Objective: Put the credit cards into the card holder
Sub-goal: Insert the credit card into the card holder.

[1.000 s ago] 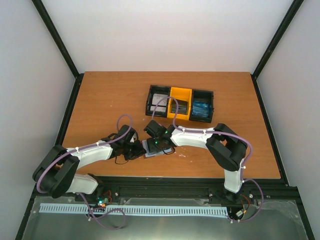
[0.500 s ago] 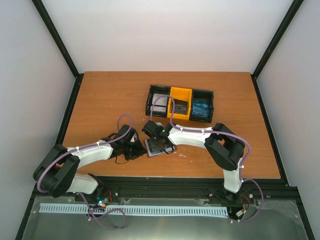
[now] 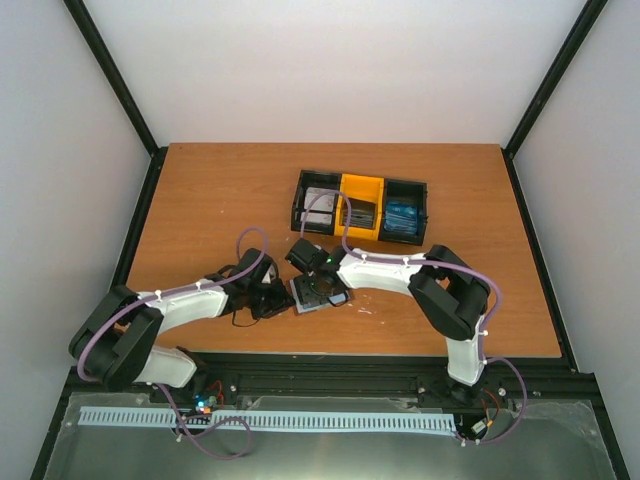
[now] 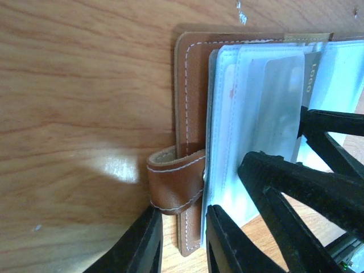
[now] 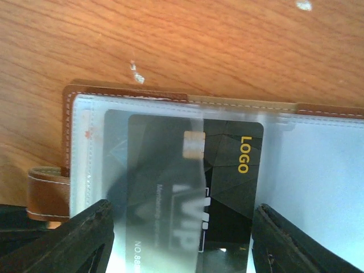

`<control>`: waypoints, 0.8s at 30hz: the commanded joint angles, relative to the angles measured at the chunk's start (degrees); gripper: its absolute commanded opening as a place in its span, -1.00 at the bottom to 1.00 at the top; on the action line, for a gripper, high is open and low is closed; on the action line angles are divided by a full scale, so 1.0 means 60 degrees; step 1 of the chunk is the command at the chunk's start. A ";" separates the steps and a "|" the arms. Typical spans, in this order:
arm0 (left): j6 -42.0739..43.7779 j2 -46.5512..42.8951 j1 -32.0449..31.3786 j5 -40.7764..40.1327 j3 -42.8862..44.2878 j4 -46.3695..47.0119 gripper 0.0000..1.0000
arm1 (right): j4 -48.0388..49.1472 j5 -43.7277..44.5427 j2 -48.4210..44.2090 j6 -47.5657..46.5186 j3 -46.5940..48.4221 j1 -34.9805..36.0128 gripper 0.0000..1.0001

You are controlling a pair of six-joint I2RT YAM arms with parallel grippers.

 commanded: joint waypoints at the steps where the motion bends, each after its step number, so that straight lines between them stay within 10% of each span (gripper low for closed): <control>1: 0.0176 0.0285 -0.0072 -0.0145 0.0163 -0.0015 -0.55 | 0.0474 -0.1234 0.0112 0.0150 -0.0580 -0.0111 0.31; 24: 0.0183 0.0356 -0.0072 -0.0211 0.0151 0.0088 -0.66 | 0.3541 -0.4468 -0.1168 0.0986 -0.2352 -0.1248 0.30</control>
